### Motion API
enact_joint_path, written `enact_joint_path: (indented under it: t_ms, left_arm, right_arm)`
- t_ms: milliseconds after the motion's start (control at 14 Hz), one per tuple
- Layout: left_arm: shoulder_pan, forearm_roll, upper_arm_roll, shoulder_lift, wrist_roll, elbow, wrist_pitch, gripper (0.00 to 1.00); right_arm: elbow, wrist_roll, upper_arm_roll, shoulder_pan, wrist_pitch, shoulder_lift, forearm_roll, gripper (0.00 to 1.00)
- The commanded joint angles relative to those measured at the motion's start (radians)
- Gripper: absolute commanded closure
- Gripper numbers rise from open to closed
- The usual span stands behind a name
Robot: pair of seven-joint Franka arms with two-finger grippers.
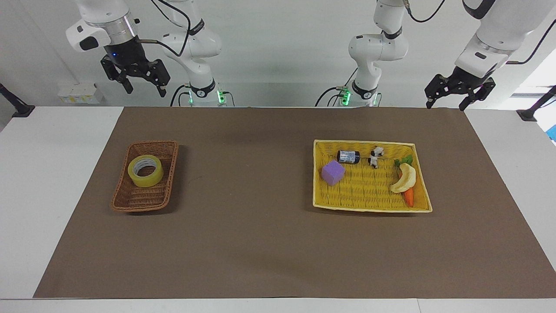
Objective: Move tape to another basket
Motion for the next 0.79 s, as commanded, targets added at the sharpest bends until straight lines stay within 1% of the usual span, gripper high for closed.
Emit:
enact_joint_path:
  t_ms: [0,214,714]
  left_arm:
    - [0.01,-0.011,-0.003,0.063,-0.018,0.1,-0.052,0.0]
    - [0.01,-0.002,-0.003,0.049,-0.015,0.08,-0.046,0.0]
    - [0.01,0.001,-0.005,0.038,-0.015,0.078,-0.057,0.0]
  right_arm:
    - [-0.107,-0.045,0.008,-0.01,0.048,-0.077,-0.025,0.0]
    - [-0.098,-0.085,0.008,-0.012,0.042,-0.072,-0.026,0.0]
    - [-0.063,-0.077,0.009,-0.012,-0.005,-0.058,-0.023,0.0]
